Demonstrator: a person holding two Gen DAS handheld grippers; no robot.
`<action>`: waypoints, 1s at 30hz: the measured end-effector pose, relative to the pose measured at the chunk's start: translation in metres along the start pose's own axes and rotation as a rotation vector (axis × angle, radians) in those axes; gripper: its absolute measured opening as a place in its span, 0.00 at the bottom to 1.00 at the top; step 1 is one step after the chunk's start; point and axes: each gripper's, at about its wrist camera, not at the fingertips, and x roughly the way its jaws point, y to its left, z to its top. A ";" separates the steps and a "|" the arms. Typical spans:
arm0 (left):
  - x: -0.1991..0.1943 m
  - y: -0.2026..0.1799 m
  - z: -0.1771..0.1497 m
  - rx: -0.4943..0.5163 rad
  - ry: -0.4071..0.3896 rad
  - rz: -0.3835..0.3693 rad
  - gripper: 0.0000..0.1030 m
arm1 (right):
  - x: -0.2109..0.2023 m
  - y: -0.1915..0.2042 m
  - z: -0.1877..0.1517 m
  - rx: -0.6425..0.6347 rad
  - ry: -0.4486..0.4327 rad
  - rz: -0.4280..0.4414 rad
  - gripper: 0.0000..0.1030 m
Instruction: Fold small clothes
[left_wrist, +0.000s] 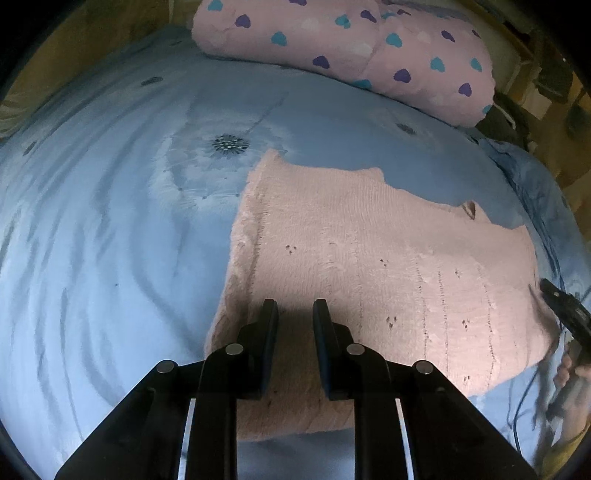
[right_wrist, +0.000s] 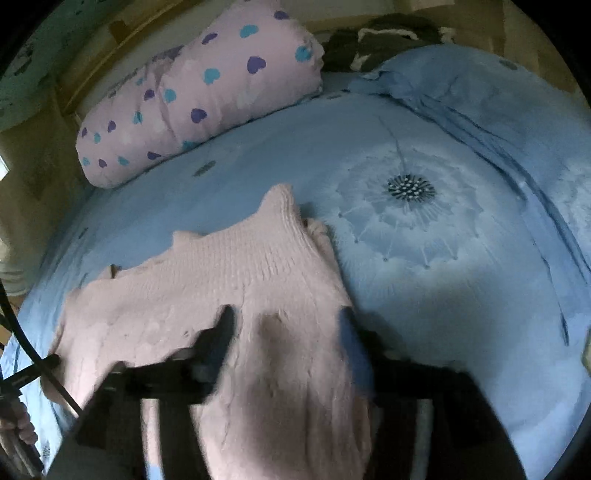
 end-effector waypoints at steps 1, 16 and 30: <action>-0.002 0.001 -0.001 -0.002 -0.001 0.005 0.13 | -0.006 0.001 -0.001 0.003 -0.017 -0.020 0.77; -0.021 0.008 -0.005 -0.006 -0.006 0.030 0.16 | -0.064 -0.021 -0.064 0.181 0.043 -0.061 0.78; -0.015 0.013 -0.007 -0.013 0.031 0.035 0.16 | -0.041 -0.013 -0.088 0.280 0.086 -0.021 0.81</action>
